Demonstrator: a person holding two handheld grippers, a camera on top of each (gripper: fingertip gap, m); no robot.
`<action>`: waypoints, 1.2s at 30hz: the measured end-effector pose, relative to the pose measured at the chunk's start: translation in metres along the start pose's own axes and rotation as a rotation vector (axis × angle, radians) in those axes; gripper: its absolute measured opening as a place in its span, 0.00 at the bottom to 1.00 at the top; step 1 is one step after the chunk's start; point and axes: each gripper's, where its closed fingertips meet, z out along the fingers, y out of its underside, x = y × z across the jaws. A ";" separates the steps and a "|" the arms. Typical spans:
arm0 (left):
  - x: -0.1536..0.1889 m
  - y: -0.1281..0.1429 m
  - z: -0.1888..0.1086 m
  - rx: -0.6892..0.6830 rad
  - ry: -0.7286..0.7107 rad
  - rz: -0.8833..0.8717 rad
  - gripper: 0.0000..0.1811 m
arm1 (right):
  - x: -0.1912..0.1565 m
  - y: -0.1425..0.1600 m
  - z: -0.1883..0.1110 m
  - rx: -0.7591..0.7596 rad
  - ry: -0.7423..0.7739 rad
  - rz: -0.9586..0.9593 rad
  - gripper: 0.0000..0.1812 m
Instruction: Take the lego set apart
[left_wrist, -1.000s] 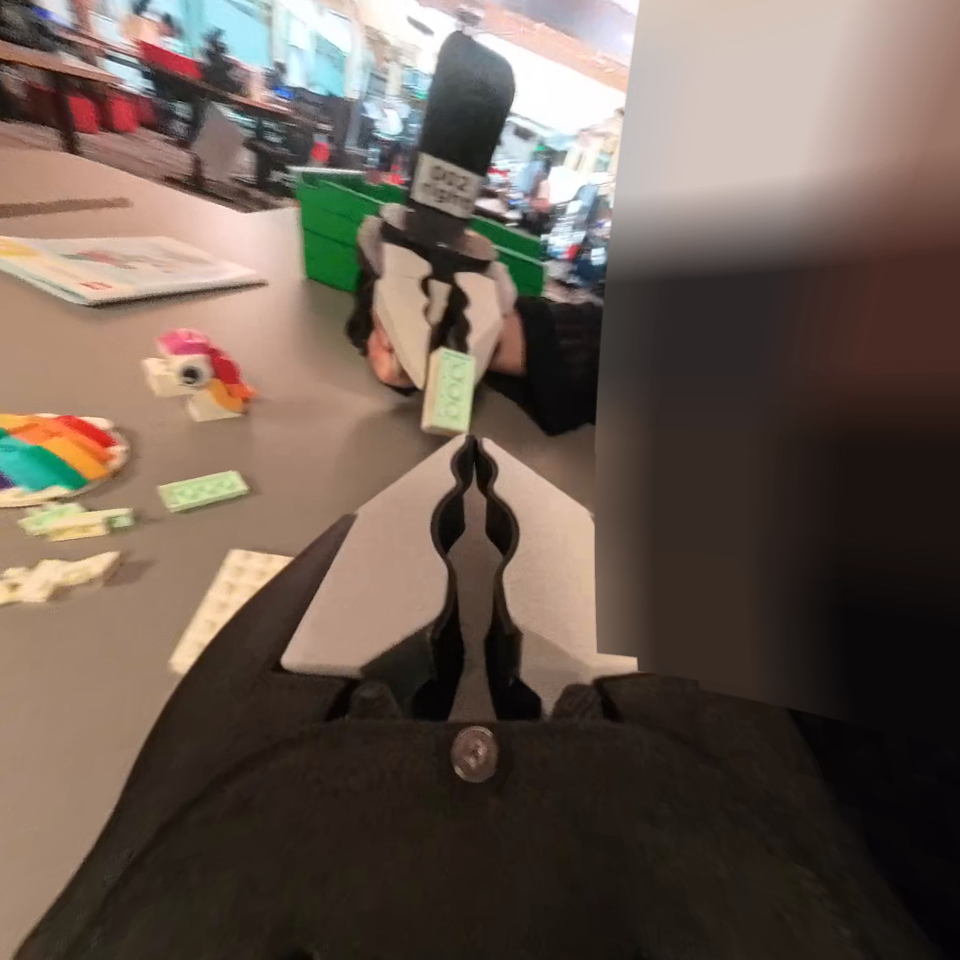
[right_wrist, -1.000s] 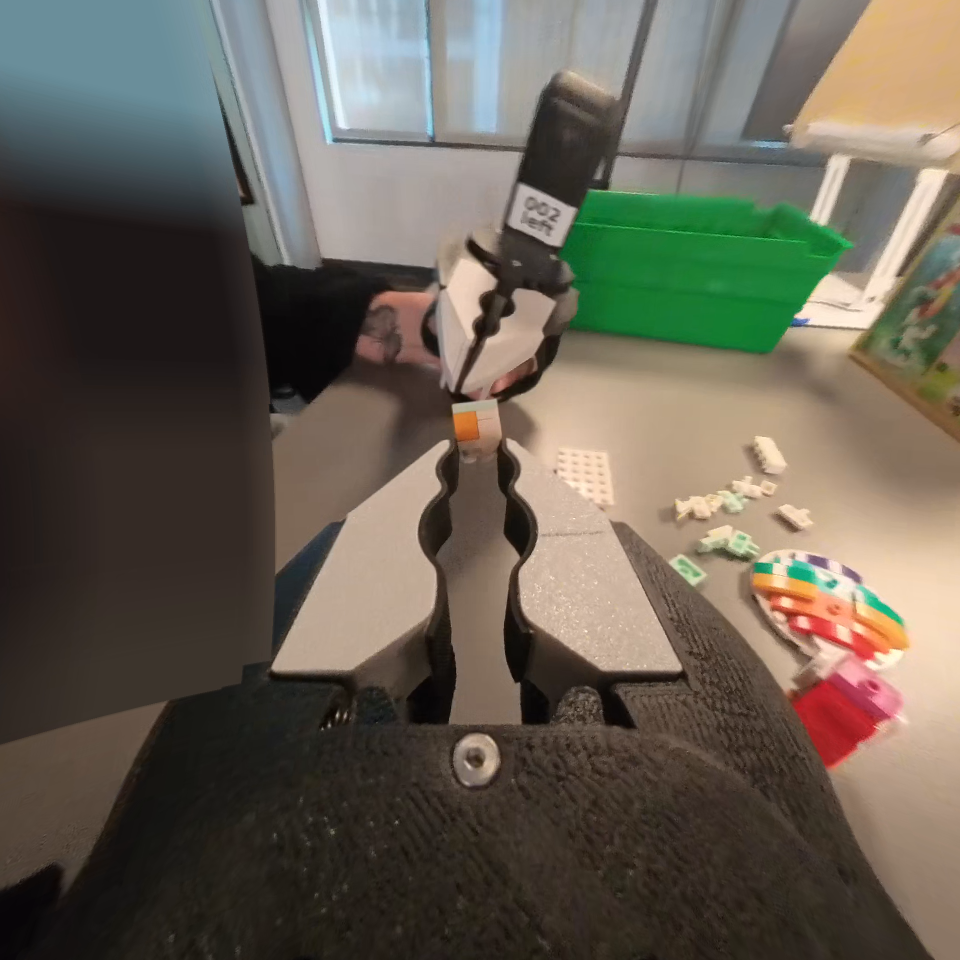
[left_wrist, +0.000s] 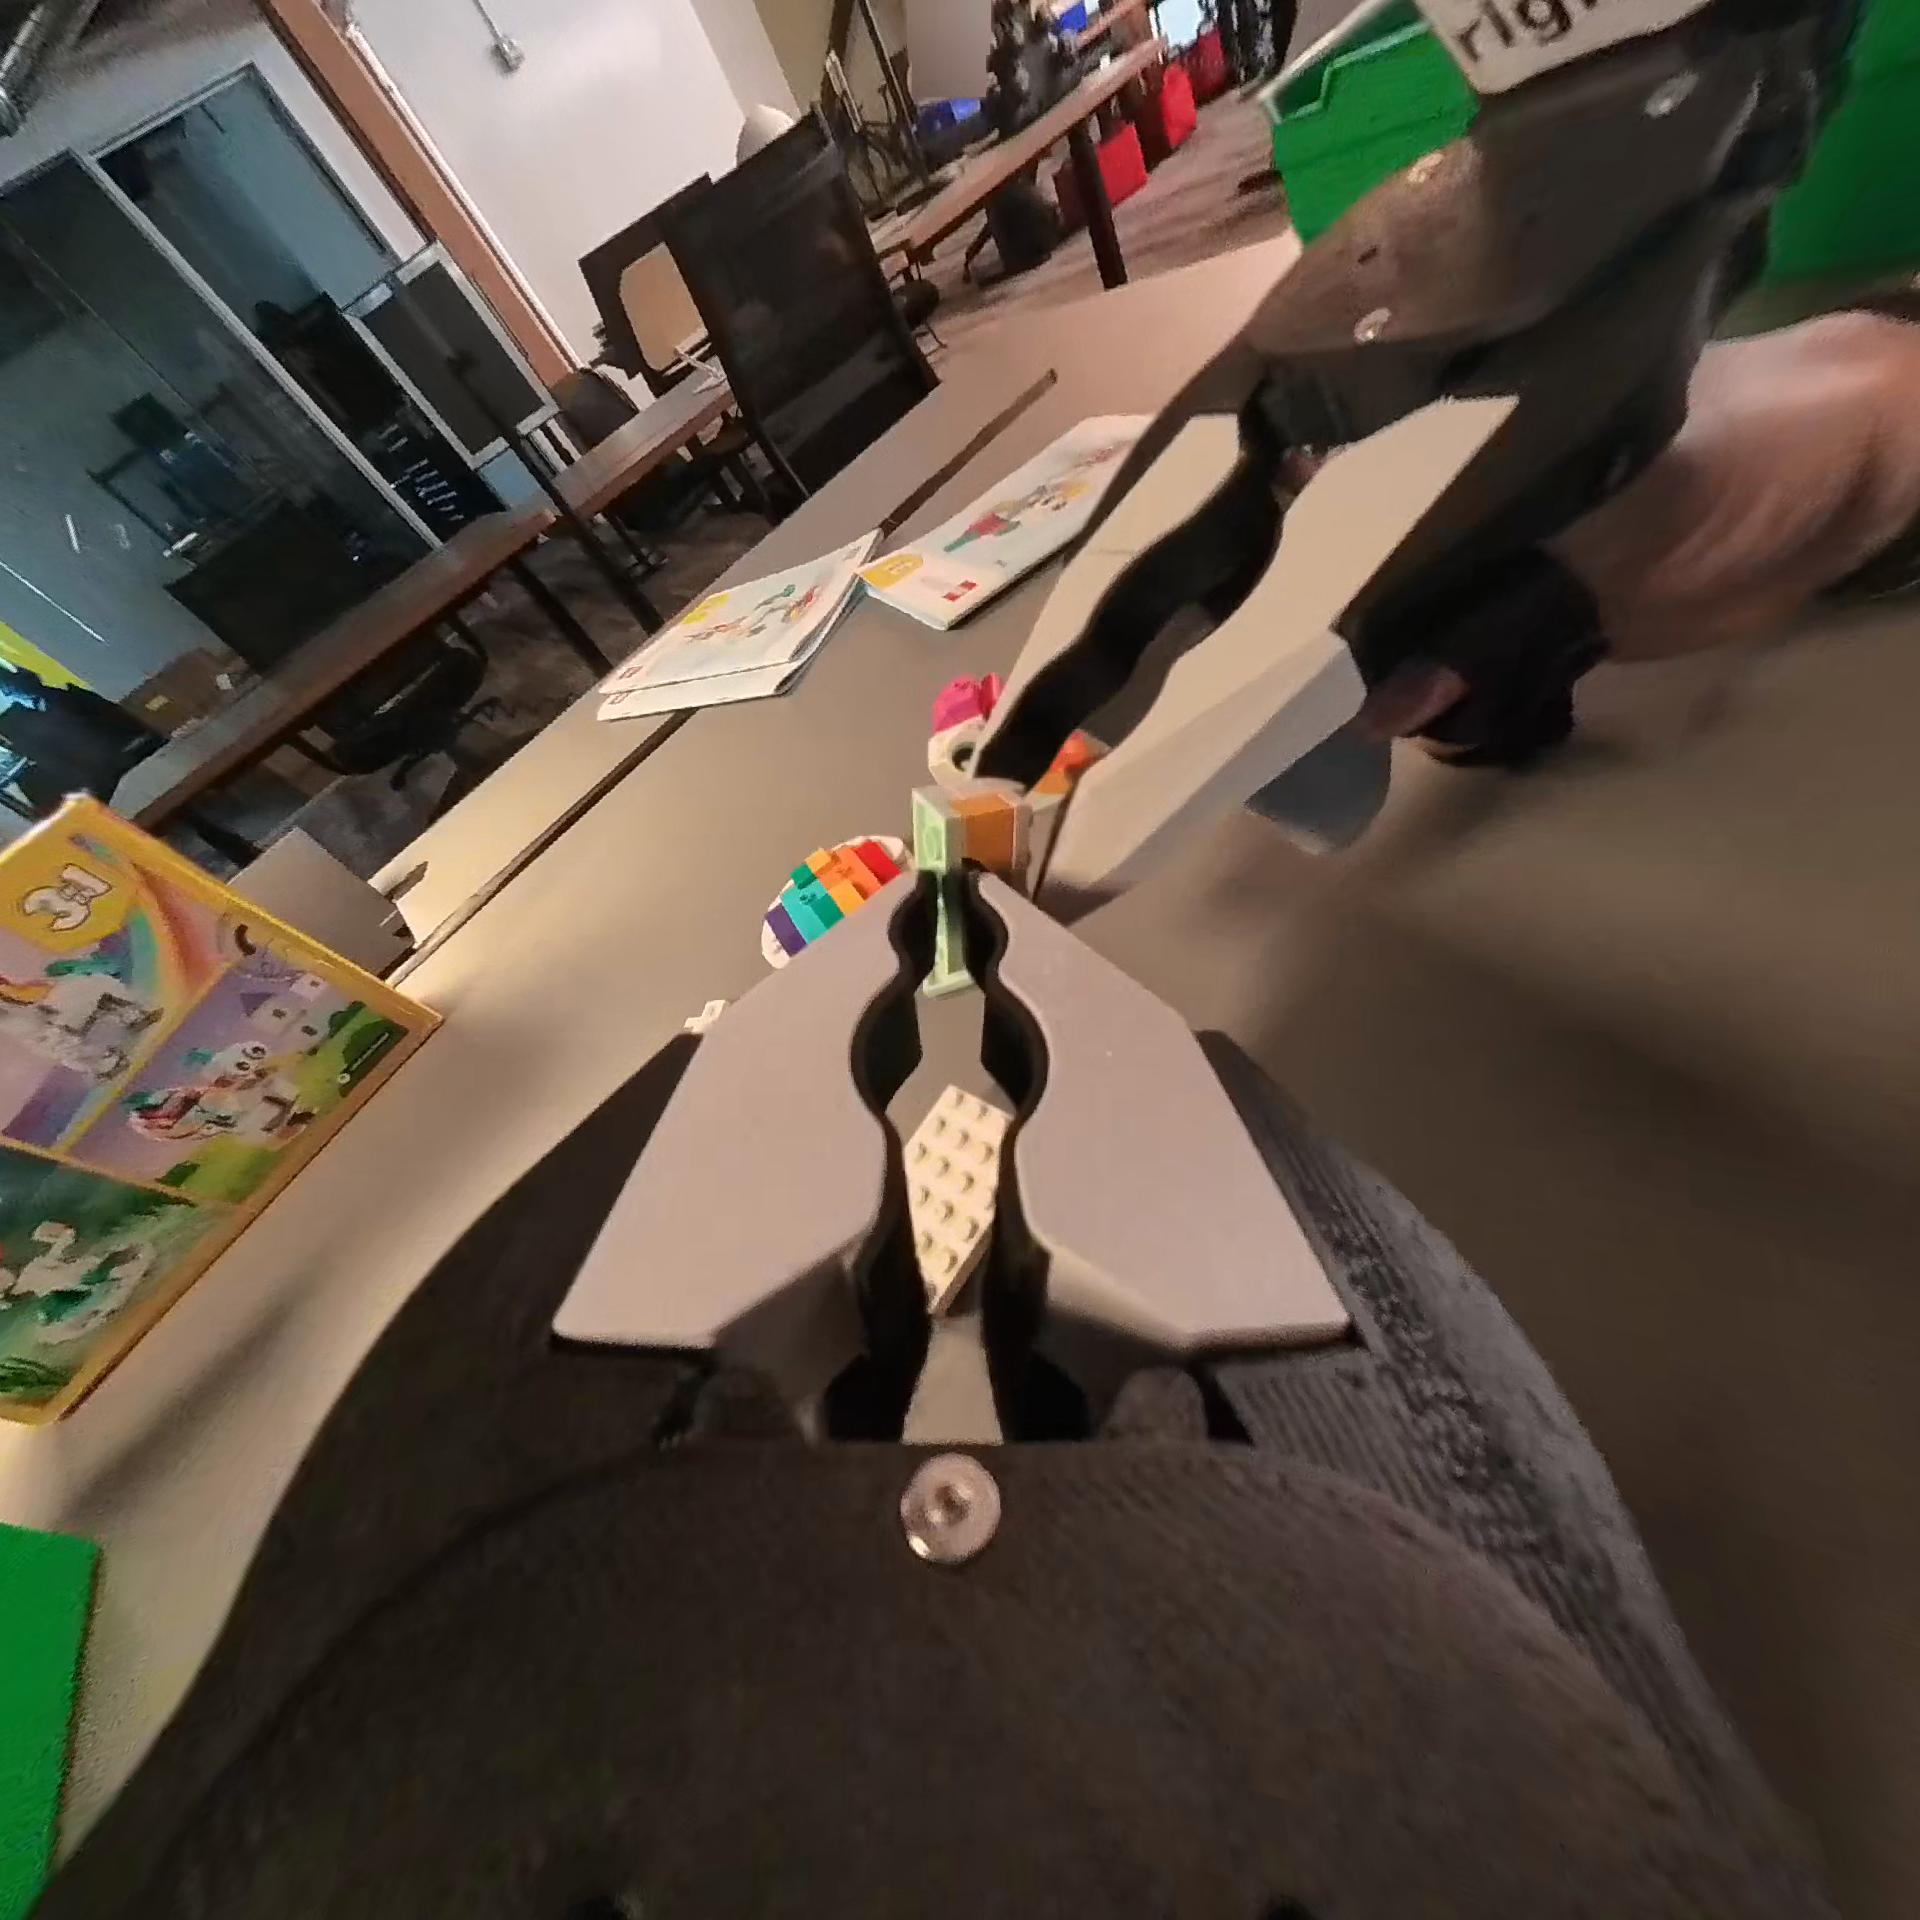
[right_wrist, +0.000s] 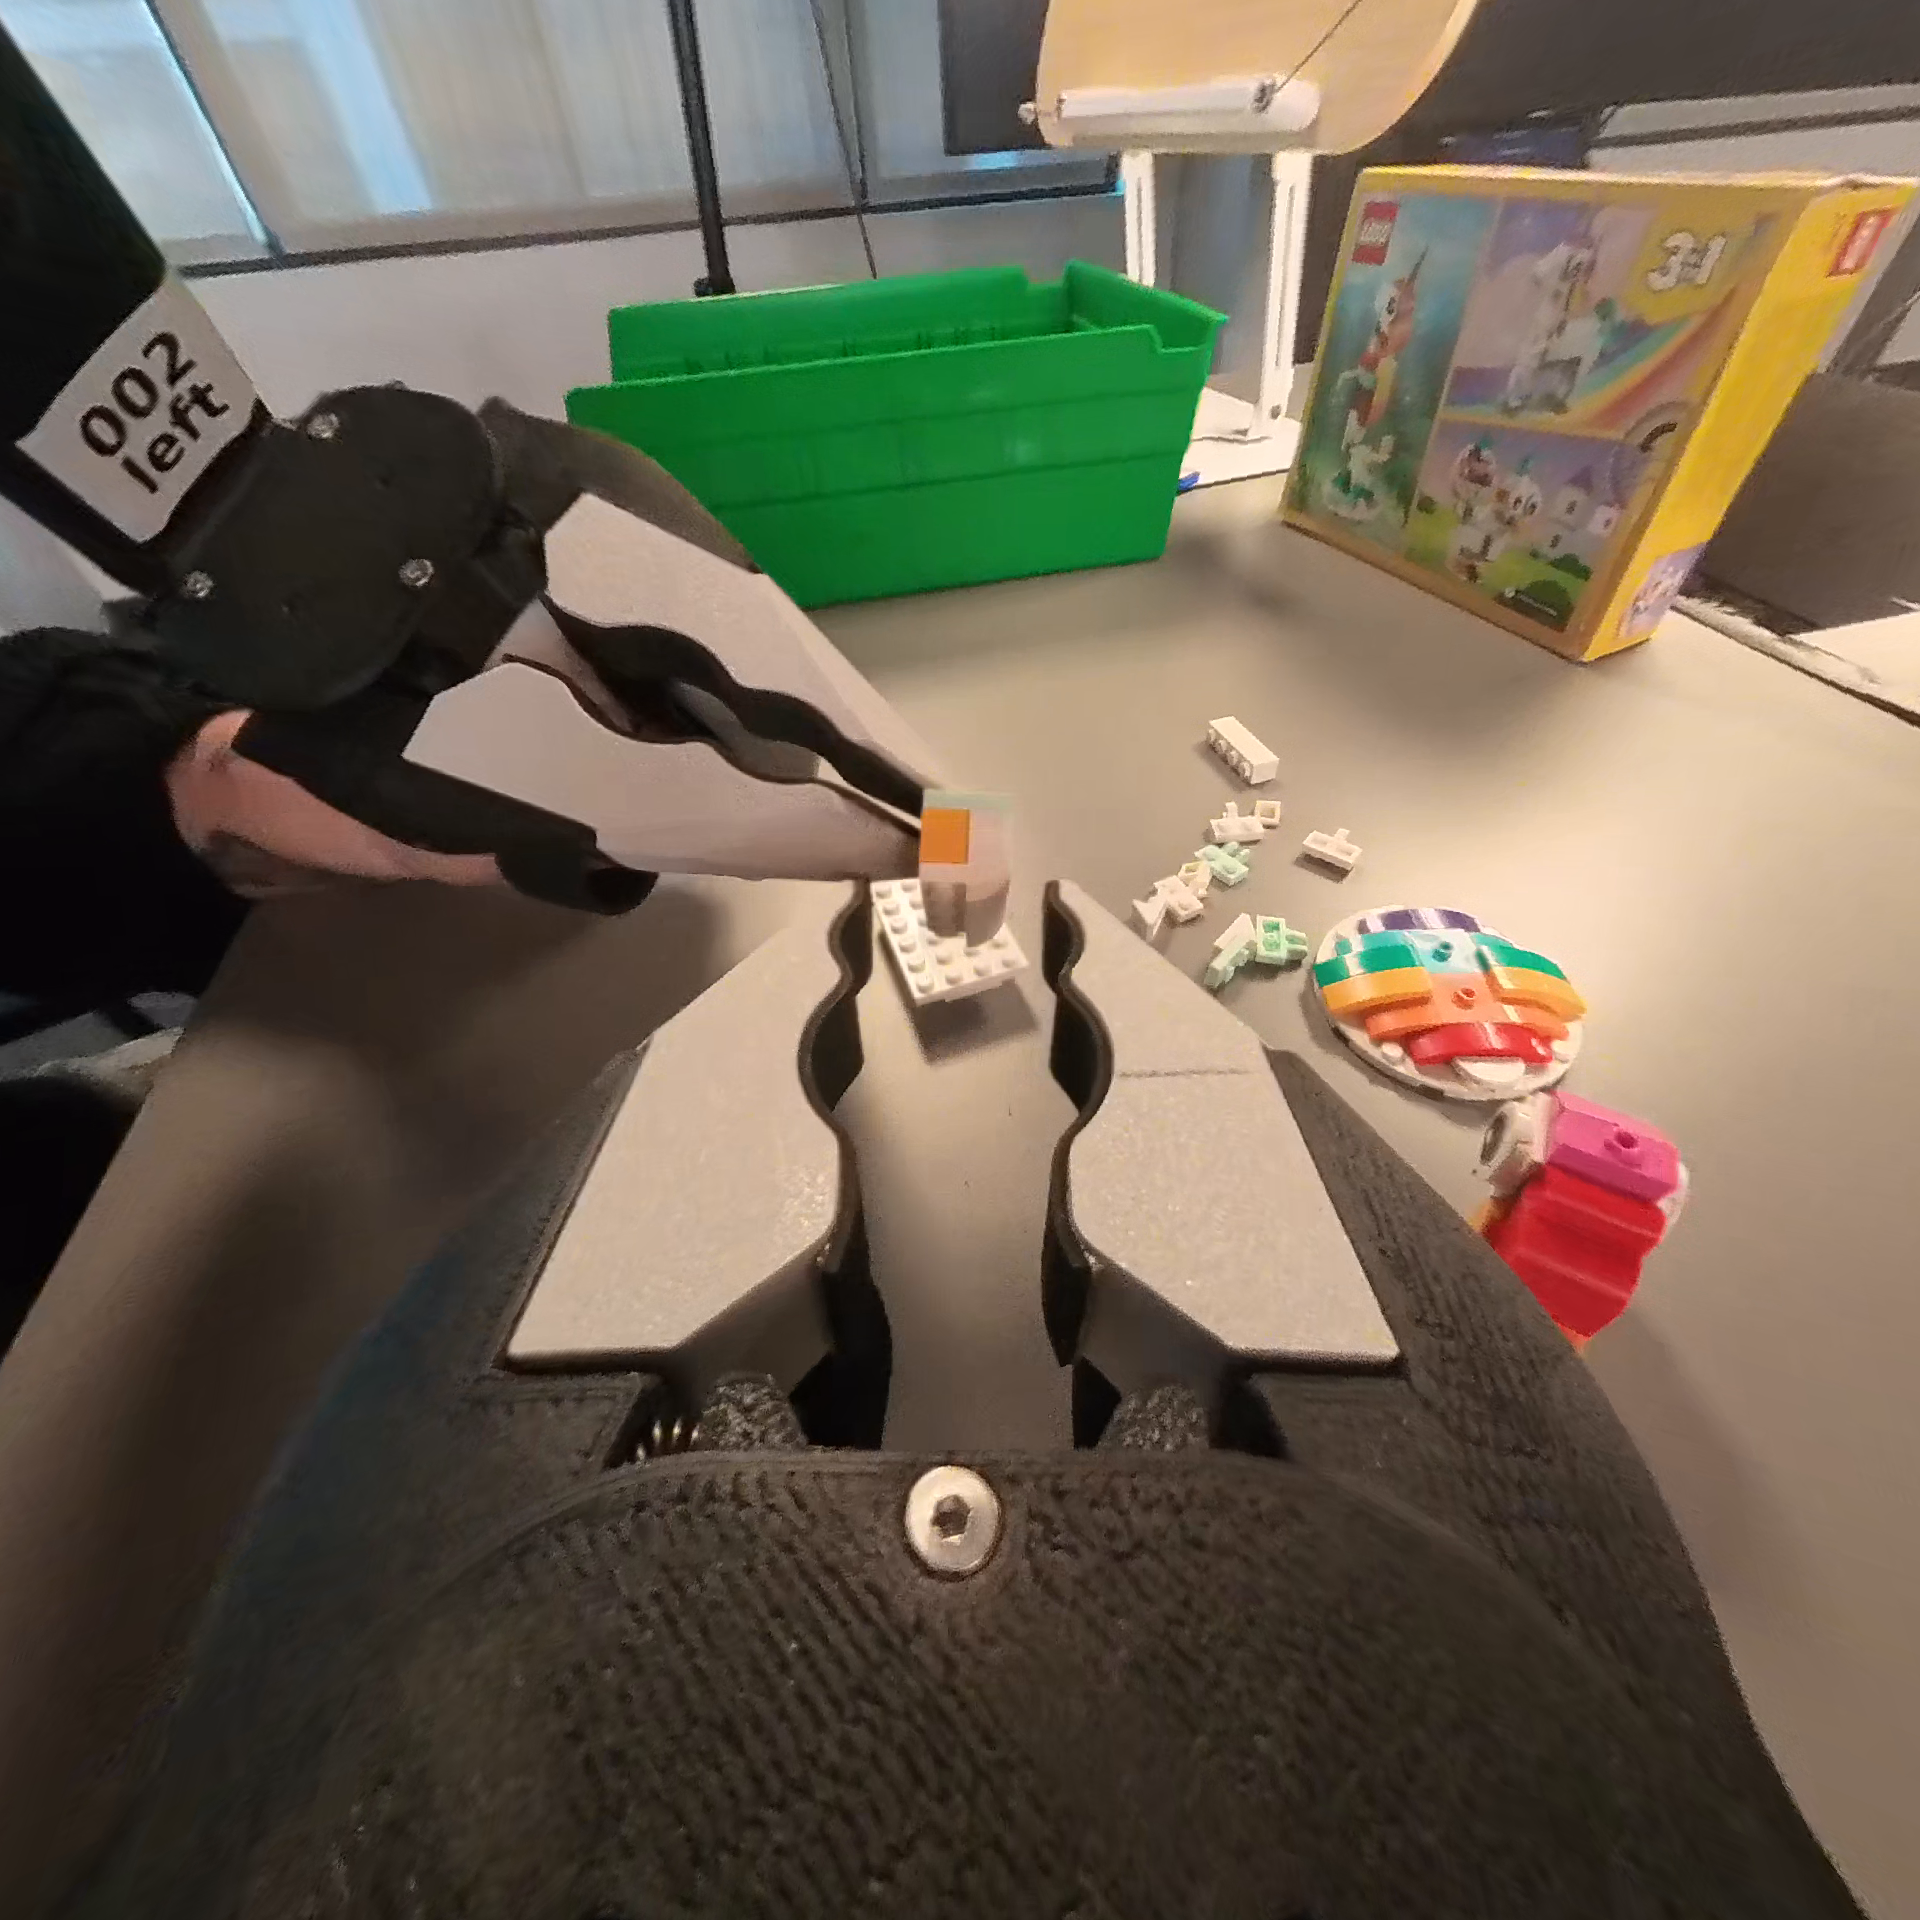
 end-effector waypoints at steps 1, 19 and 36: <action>0.000 -0.002 -0.001 0.017 0.014 -0.023 0.02 | 0.001 -0.001 0.000 0.008 0.017 -0.002 0.15; -0.001 0.001 -0.002 0.027 0.053 -0.022 0.02 | -0.001 -0.001 0.000 -0.028 0.091 -0.339 0.08; -0.068 0.026 0.012 -0.087 -0.351 -0.119 0.02 | 0.027 -0.010 -0.017 0.045 0.411 -0.333 0.07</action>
